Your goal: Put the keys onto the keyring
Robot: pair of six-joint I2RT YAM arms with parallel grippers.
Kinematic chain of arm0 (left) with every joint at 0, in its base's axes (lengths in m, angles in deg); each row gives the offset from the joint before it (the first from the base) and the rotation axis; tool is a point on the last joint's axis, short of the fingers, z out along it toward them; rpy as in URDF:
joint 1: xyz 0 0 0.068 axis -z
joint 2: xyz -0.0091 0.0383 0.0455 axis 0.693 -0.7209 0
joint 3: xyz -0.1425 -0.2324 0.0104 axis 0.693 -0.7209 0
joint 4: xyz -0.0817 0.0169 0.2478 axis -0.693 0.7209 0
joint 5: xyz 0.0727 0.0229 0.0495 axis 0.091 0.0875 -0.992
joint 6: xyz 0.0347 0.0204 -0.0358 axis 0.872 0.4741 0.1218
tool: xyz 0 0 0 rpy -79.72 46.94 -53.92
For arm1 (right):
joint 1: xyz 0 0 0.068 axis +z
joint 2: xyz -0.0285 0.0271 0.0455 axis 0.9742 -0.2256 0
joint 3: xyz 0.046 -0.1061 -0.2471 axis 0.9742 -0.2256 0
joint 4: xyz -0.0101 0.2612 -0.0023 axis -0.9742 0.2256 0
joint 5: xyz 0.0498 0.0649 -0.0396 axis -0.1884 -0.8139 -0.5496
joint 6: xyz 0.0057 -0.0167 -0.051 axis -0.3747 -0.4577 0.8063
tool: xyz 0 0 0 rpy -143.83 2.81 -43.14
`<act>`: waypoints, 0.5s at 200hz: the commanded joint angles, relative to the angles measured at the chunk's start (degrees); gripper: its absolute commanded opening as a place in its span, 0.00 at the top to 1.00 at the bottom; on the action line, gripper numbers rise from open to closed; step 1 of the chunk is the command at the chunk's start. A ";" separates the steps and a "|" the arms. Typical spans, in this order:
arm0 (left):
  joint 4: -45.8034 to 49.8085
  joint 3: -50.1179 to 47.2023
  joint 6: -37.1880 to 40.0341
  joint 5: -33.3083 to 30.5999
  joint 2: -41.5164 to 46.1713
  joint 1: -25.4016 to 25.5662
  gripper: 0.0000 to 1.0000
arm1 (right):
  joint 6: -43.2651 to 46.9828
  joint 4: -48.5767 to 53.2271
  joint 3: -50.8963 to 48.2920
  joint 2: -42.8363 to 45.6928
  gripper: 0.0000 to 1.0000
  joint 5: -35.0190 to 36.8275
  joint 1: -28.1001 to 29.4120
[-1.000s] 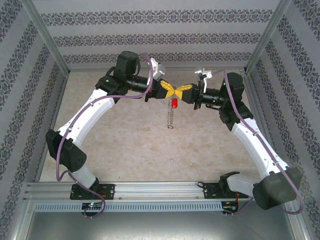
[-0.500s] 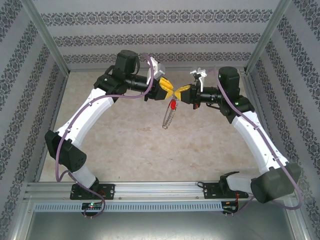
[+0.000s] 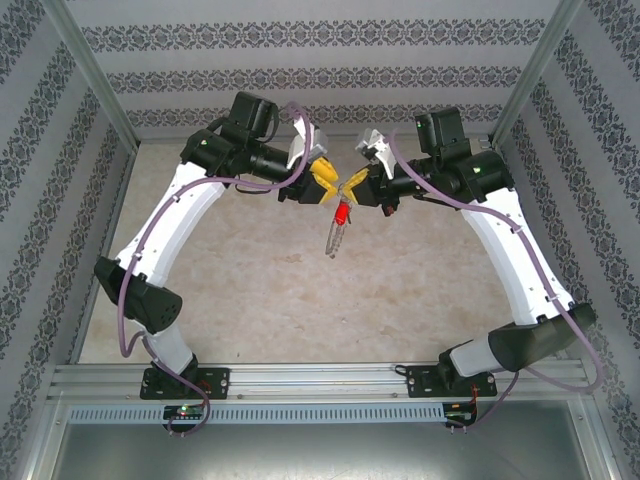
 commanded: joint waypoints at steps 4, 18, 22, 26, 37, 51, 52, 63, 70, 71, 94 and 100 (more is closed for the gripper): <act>5.91 2.20 3.66 1.25 -0.73 -0.48 0.63 | 5.53 6.93 3.12 -0.90 1.00 1.31 0.73; 6.77 2.60 3.94 2.30 -1.08 -0.47 0.63 | 5.88 7.14 3.34 -1.13 1.00 1.31 1.02; 6.86 2.62 3.95 2.60 -1.16 -0.53 0.63 | 5.90 7.14 3.42 -1.19 1.00 1.31 1.06; 6.88 2.63 3.91 2.93 -1.31 -0.48 0.63 | 5.89 7.15 3.47 -1.23 1.00 1.31 1.18; 6.90 2.64 3.77 3.77 -1.57 -0.42 0.63 | 5.98 7.15 3.56 -1.37 1.00 1.37 1.38; 6.68 2.65 3.44 4.60 -1.98 -0.48 0.63 | 5.94 7.14 3.53 -1.57 1.00 1.56 1.69; 6.61 2.64 3.43 4.68 -1.98 -0.48 0.63 | 5.92 7.14 3.50 -1.62 1.00 1.57 1.71; 6.21 2.58 3.02 5.34 -2.19 -0.49 0.63 | 5.99 7.07 3.64 -1.78 1.00 1.74 1.90; 5.97 2.63 2.74 5.65 -2.36 -0.42 0.63 | 5.89 6.99 3.60 -1.83 1.00 1.88 1.98; 5.91 2.63 2.72 5.64 -2.39 -0.41 0.63 | 5.90 6.98 3.62 -1.83 1.00 1.90 1.98; 5.54 2.63 2.20 6.36 -2.93 -0.30 0.63 | 5.90 6.72 3.72 -1.79 1.00 2.11 2.09; 5.64 2.63 2.14 6.42 -3.17 -0.20 0.64 | 5.90 6.64 3.69 -1.74 1.00 2.14 2.08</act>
